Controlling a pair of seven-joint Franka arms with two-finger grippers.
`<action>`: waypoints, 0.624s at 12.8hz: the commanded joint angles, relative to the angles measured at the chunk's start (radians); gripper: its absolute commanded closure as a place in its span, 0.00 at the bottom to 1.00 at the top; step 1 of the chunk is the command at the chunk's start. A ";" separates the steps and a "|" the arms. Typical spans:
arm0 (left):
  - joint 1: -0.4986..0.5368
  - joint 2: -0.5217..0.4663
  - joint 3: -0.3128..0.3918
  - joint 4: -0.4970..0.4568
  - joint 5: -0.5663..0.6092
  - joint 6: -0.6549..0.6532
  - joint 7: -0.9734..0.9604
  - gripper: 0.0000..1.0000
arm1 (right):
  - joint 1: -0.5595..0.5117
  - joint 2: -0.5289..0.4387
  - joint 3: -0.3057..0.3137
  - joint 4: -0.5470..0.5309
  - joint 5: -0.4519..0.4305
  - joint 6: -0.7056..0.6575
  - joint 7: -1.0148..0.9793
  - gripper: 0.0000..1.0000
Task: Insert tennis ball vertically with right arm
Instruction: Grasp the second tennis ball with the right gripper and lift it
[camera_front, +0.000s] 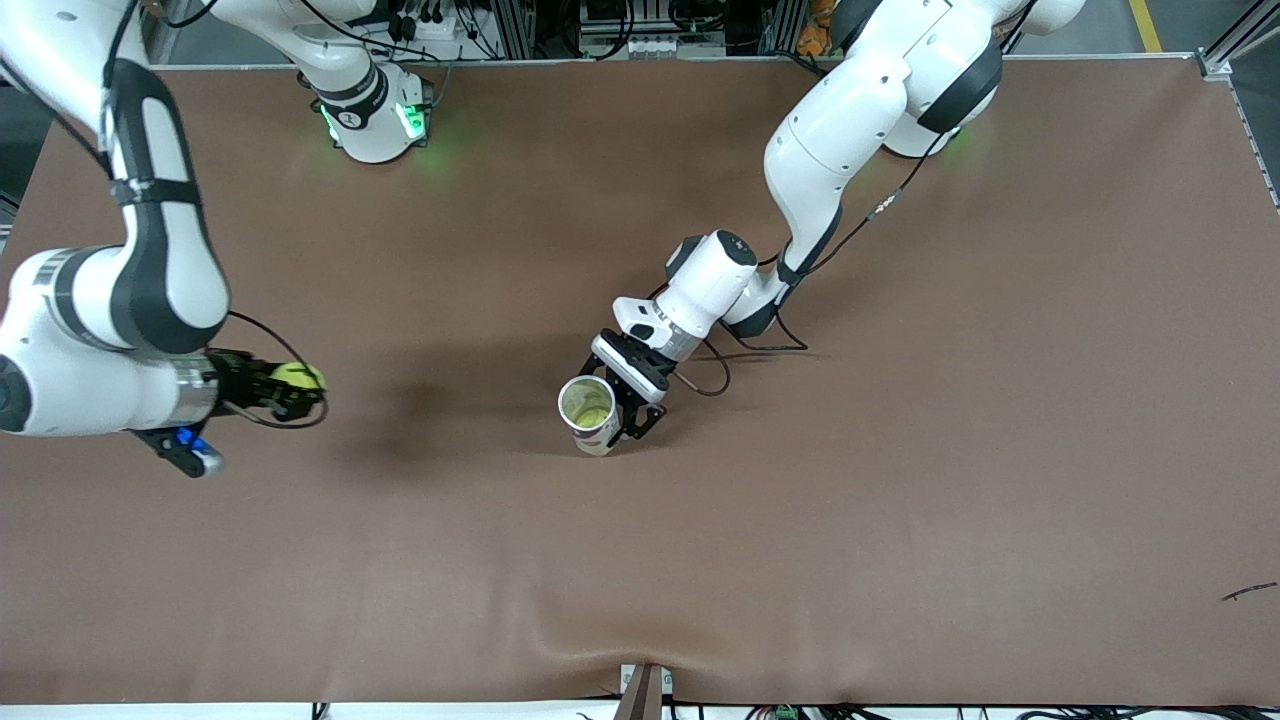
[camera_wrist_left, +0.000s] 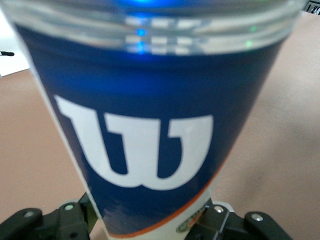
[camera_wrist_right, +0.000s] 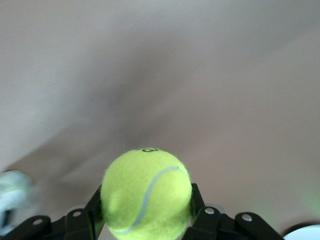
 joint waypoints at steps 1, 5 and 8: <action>-0.005 -0.011 0.005 -0.001 -0.002 0.008 0.004 0.24 | 0.100 0.029 -0.007 0.105 0.113 -0.017 0.232 0.38; -0.007 -0.012 0.005 -0.004 -0.002 0.008 0.006 0.24 | 0.190 0.082 -0.007 0.233 0.271 0.023 0.438 0.38; -0.007 -0.011 0.005 -0.002 -0.002 0.008 0.006 0.24 | 0.300 0.104 -0.007 0.241 0.340 0.239 0.596 0.38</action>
